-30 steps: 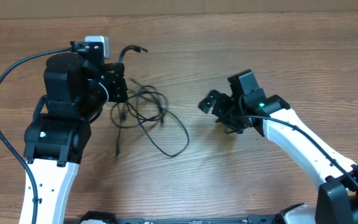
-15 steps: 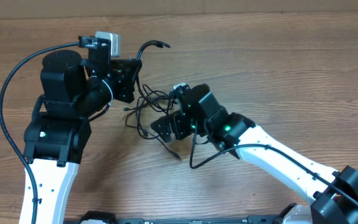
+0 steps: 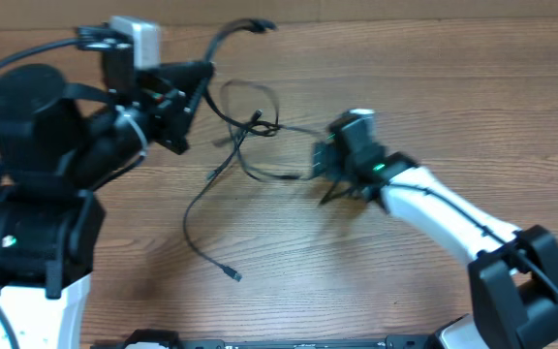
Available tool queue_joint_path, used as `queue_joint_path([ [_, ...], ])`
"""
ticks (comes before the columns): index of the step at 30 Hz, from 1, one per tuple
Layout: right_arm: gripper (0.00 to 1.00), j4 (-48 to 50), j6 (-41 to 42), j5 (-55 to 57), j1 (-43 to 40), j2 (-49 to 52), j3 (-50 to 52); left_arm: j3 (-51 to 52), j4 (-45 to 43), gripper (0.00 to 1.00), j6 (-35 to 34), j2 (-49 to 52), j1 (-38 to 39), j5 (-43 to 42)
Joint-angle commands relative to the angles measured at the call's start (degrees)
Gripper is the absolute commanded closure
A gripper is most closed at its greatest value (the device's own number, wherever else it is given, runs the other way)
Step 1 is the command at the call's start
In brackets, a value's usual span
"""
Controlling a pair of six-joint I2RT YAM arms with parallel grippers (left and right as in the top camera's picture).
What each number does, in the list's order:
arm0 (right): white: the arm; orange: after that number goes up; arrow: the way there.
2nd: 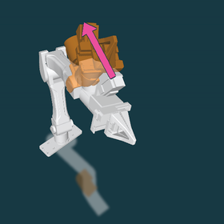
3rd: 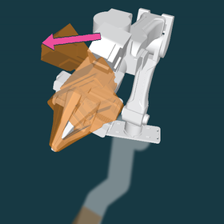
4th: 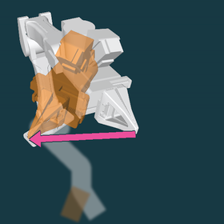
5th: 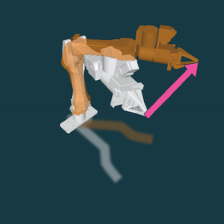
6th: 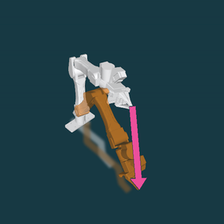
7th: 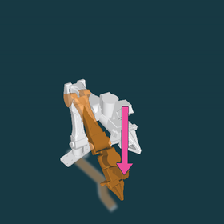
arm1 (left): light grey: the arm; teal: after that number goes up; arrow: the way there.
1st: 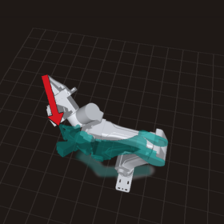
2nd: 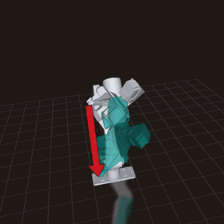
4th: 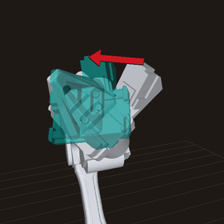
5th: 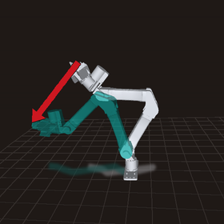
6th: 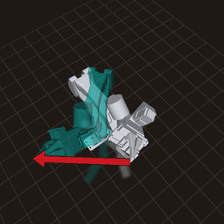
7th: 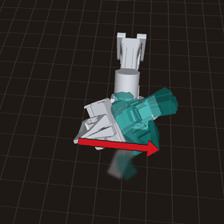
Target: Untangle cables
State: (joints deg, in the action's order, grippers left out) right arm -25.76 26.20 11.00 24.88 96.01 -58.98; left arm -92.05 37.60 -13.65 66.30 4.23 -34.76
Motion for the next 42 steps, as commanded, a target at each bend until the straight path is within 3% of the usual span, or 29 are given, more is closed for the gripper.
queue_joint_path([
  [1,0.0,-2.9,2.7,-0.5,-9.1,0.0,-0.1,-4.5,1.5,0.96,-1.0,-0.8,-6.1,-1.0],
  [12,0.0,-8.8,-3.1,-12.7,-33.6,0.0,-0.1,-4.8,5.5,0.96,-1.2,-0.5,-25.8,-3.7],
  [16,0.0,-8.7,-8.6,-27.8,-39.6,0.0,-0.1,-4.8,7.8,0.96,-1.2,0.9,-32.3,-3.7],
  [20,0.0,-9.2,-17.2,-44.6,-39.7,-0.3,-0.1,-4.8,14.3,0.96,-1.2,4.9,-32.6,-4.3],
  [25,0.0,-13.7,-22.6,-54.4,-36.9,-4.0,-0.1,-4.8,18.8,0.93,-1.2,12.1,-27.6,-4.2],
  [26,0.0,-14.1,-23.0,-55.2,-36.6,-4.8,-0.1,-4.8,19.1,0.9,-1.2,12.9,-26.7,-4.3],
  [27,0.0,-15.1,-23.5,-56.8,-35.9,-7.2,-0.2,-4.8,19.2,0.71,-1.2,14.7,-24.7,-4.3],
  [28,0.0,-15.6,-23.5,-57.2,-35.6,-8.5,-0.2,-4.8,19.2,0.63,-1.2,15.4,-23.7,-4.3],
  [29,0.0,-16.5,-23.5,-57.9,-34.9,-11.8,-0.2,-4.8,19.1,0.45,-0.9,16.8,-21.3,-4.2],
  [31,0.0,-17.3,-23.5,-58.1,-34.1,-14.7,-0.2,-4.8,19.1,0.27,-0.2,17.8,-18.9,-3.8],
  [35,0.0,-20.3,-23.5,-58.0,-32.7,-21.2,-0.2,-4.8,19.2,0.02,-0.1,19.3,-13.4,-1.2],
  [42,0.0,-27.8,-23.5,-58.0,-32.5,-31.7,-0.2,-4.7,19.4,0.0,-0.1,22.2,0.0,5.9],
])
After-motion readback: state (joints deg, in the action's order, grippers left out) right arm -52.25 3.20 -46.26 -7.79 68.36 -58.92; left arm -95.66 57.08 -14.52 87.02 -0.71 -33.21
